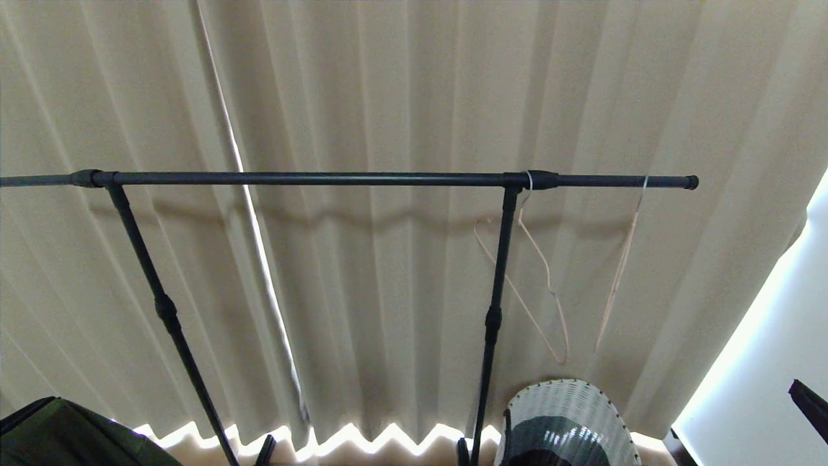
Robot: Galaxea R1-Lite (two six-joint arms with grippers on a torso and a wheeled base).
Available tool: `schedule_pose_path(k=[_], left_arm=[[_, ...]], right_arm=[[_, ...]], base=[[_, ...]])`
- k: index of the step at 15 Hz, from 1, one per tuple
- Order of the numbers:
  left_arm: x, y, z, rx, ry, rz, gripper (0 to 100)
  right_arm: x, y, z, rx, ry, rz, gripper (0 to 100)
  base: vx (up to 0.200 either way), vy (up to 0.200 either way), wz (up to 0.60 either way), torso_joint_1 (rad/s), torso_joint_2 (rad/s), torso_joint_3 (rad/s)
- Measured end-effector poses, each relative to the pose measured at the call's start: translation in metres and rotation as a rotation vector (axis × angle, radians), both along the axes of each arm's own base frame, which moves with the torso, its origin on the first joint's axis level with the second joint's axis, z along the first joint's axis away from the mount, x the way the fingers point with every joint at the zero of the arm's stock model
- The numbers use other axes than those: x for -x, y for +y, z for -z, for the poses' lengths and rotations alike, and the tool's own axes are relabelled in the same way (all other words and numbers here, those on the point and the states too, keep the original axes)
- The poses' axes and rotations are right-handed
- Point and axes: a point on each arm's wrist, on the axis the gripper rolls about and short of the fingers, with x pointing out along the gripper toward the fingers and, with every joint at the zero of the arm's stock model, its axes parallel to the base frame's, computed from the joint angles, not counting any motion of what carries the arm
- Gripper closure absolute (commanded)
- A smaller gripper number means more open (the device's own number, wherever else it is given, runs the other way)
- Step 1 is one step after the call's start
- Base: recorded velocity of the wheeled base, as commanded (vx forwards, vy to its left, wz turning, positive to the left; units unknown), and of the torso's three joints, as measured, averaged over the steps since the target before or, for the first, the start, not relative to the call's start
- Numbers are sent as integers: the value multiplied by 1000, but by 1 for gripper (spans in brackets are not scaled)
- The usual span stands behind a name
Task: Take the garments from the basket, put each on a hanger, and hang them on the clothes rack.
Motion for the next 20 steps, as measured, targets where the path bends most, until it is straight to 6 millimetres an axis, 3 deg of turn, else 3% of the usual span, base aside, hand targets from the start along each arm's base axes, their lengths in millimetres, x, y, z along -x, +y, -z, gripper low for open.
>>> schedule_pose_path(k=[4,7,10,14,18,20], left_arm=[[0,0,2,-3,10,-1,100],[-7,0,6,-7,63,-4,100],[-20,-1,11,-6,148,-19,100],[-25,0,13,-5,183,-38,100],[-26,0,13,-5,189,-39,100],[-26,0,13,-5,189,-39,100]], right_arm=[[-14,-1,-7,-4,43,-3,0],[-42,-4,-25,-10,82,-10,0],[-85,-7,-38,-19,154,-13,0],[-153,-5,-34,-48,283,61,0],[-220,29,-30,-142,340,53,0],[-242,38,-24,-136,356,72,0]], base=[[0,0,0,0,0,0],[0,0,0,0,0,0],[0,0,0,0,0,0],[0,0,0,0,0,0],[0,0,0,0,0,0],[0,0,0,0,0,0]])
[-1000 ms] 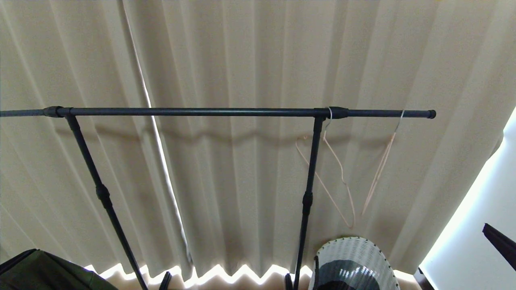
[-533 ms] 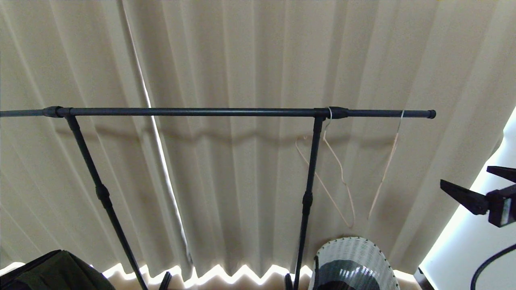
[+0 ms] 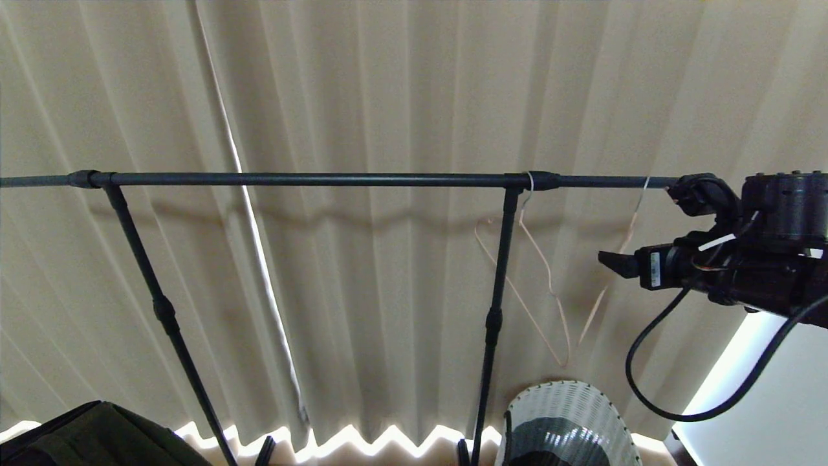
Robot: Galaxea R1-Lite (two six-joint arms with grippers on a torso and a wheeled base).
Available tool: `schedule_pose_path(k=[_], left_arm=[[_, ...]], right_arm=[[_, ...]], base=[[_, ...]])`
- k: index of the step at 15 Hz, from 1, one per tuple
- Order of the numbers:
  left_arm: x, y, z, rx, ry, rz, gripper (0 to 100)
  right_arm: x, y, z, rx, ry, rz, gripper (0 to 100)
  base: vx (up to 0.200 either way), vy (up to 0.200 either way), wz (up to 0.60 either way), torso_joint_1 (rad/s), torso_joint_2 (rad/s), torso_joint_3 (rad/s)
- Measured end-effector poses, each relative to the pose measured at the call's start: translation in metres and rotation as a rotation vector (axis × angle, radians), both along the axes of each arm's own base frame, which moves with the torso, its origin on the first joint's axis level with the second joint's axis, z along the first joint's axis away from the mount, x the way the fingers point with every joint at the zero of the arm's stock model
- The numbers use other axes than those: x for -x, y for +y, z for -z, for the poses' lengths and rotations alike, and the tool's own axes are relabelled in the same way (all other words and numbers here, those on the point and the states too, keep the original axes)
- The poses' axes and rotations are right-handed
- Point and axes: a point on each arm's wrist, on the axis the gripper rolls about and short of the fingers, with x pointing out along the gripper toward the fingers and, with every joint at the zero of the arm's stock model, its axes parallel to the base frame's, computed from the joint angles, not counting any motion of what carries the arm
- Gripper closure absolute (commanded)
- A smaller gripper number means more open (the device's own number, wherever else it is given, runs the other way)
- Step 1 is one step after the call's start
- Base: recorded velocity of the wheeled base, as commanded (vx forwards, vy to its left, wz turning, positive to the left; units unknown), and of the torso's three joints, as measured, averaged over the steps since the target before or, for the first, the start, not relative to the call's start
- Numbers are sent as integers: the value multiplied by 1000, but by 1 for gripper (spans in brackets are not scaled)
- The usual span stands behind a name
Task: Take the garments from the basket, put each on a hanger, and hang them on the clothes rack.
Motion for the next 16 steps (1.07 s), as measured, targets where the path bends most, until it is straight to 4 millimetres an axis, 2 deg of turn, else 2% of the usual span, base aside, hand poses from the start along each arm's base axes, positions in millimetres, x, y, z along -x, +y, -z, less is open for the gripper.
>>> schedule_pose_path(k=[3,6,10,16], left_arm=[[0,0,1,0,4,0,100],[0,0,2,0,9,1,100],[0,0,3,-1,12,2,100],[0,0,4,-4,16,4,100]], right_arm=[[-22,1,17,44,54,79,0],[-27,-6,28,54,112,108,0],[-23,-19,35,69,143,175,0],[-16,-31,35,45,142,217,0]], base=[[0,0,0,0,0,0],[0,0,0,0,0,0],[0,0,0,0,0,0],[0,0,0,0,0,0]])
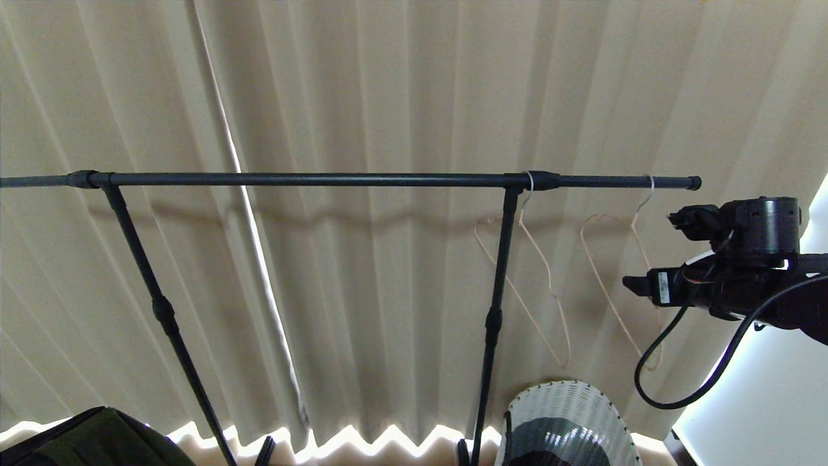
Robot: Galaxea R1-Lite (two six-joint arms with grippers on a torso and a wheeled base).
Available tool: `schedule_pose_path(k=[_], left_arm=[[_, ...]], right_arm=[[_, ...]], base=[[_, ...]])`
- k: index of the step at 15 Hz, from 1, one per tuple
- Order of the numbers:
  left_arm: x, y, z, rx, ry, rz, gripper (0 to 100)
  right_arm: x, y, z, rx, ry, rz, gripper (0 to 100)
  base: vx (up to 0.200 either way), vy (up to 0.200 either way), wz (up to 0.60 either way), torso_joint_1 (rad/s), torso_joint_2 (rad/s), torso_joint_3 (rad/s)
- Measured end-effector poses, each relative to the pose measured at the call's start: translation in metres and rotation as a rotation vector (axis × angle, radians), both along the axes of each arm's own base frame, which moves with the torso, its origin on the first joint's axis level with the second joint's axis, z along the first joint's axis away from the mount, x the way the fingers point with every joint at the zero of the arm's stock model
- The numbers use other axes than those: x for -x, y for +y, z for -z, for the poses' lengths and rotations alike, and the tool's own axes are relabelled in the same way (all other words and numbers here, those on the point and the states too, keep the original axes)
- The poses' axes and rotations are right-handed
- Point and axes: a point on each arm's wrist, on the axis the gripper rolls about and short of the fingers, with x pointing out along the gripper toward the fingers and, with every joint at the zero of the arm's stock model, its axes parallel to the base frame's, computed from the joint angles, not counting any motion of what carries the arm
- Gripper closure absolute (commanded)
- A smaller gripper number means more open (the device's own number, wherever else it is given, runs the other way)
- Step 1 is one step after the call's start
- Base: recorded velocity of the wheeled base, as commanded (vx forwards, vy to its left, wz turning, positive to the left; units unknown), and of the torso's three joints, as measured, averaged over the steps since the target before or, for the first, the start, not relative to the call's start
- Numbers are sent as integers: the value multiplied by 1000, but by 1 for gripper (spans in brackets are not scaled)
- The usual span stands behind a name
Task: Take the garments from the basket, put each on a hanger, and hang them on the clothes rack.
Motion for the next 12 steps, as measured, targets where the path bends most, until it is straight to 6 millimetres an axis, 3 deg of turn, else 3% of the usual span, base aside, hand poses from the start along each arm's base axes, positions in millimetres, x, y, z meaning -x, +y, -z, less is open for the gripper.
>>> schedule_pose_path(k=[12], left_arm=[[0,0,-1,0,-8,-2,100]], right_arm=[[-8,1,13,-48,41,-31,0]], base=[[0,0,0,0,0,0]])
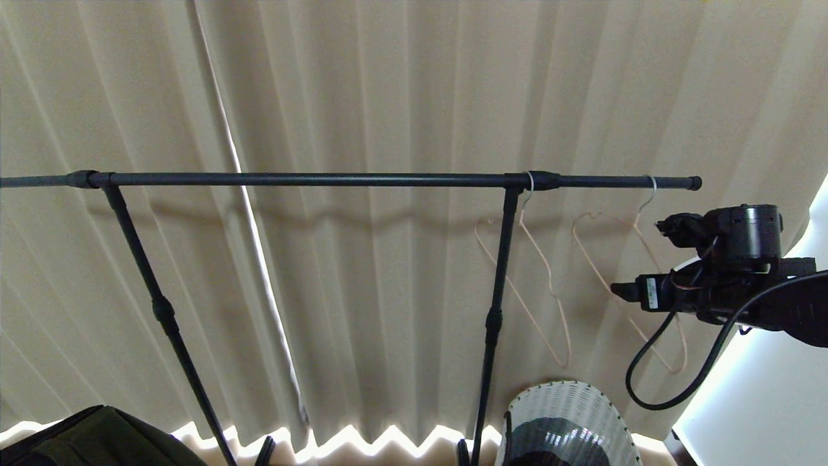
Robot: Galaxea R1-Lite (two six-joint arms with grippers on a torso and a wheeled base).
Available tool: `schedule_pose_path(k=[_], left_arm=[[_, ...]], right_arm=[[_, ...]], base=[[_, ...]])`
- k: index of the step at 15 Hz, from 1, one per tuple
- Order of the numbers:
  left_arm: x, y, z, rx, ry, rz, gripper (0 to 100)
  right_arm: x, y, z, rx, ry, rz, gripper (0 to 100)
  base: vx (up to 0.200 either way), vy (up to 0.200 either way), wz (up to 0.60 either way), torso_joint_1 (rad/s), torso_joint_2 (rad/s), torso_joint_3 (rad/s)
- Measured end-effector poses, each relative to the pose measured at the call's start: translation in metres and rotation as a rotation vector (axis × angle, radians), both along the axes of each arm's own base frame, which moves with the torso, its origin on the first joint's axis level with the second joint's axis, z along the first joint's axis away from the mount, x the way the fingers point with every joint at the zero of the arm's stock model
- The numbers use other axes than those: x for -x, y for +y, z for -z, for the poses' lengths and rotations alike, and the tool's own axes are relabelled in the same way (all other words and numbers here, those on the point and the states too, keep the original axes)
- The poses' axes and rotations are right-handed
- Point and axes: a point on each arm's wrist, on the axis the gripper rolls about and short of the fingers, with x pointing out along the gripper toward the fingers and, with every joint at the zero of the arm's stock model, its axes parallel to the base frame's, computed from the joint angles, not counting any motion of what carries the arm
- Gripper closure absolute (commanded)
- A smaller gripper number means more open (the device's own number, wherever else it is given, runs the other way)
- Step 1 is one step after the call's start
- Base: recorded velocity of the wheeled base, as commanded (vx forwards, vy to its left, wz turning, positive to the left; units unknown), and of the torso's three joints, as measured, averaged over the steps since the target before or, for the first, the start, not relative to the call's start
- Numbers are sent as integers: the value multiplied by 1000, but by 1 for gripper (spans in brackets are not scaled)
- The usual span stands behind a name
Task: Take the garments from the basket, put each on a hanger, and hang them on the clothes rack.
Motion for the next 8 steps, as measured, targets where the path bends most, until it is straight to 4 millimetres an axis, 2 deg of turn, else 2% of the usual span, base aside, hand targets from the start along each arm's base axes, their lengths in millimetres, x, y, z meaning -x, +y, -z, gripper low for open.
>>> schedule_pose_path(k=[1,8], left_arm=[[0,0,0,0,-2,0,100],[1,0,0,-1,-6,1,100]], right_arm=[[-1,0,0,0,-1,0,100],[-3,0,1,0,-5,1,100]], base=[[0,0,0,0,0,0],[0,0,0,0,0,0]])
